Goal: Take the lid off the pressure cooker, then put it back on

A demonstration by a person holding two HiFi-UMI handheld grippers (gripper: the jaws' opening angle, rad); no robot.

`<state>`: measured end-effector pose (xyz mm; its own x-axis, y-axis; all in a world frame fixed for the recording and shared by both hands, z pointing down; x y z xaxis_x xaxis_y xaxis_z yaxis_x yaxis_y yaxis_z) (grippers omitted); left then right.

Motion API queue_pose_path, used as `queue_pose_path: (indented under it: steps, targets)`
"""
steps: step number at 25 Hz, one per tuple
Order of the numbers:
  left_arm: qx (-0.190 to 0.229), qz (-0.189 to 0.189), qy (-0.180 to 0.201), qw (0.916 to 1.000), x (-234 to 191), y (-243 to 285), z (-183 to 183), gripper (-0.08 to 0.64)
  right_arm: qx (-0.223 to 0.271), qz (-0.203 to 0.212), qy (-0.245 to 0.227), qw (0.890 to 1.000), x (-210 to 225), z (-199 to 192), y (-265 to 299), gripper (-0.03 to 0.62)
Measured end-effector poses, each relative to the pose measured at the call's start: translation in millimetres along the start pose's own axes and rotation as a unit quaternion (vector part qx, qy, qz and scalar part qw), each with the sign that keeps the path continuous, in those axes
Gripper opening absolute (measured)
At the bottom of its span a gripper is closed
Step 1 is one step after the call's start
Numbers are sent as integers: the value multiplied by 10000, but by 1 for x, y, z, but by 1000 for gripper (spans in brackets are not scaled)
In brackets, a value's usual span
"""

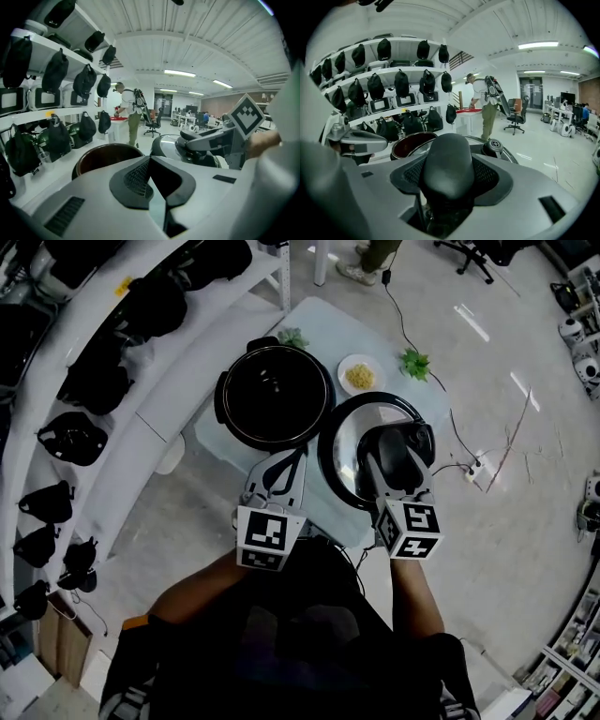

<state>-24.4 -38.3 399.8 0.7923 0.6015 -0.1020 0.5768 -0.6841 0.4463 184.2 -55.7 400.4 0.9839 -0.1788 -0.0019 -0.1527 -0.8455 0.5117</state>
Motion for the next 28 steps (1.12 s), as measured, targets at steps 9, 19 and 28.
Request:
queue_pose_path:
  steps: [9, 19, 28]
  targets:
    - [222, 864, -314, 9955, -70, -51, -5, 8, 177, 1180, -893, 9888, -77, 55, 42, 290]
    - [280, 1504, -676, 9859, -114, -87, -24, 8, 95, 2205, -1705, 9603, -143, 82, 91, 290]
    - [243, 1780, -939, 9792, -137, -99, -37, 8, -23, 2736, -2285, 9343, -175, 90, 126, 291]
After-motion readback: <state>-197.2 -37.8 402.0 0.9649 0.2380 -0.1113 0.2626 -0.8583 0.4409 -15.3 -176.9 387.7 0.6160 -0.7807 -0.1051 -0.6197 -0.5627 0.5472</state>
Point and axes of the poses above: the fingertips, and each gripper's own axes: y forward along the fingers, x to its right, z out of its top, the point moved 7 cm from there along -y, backward along the fingers, and after that the axes turned 9 degrees about -z, right-handed, at the moved point
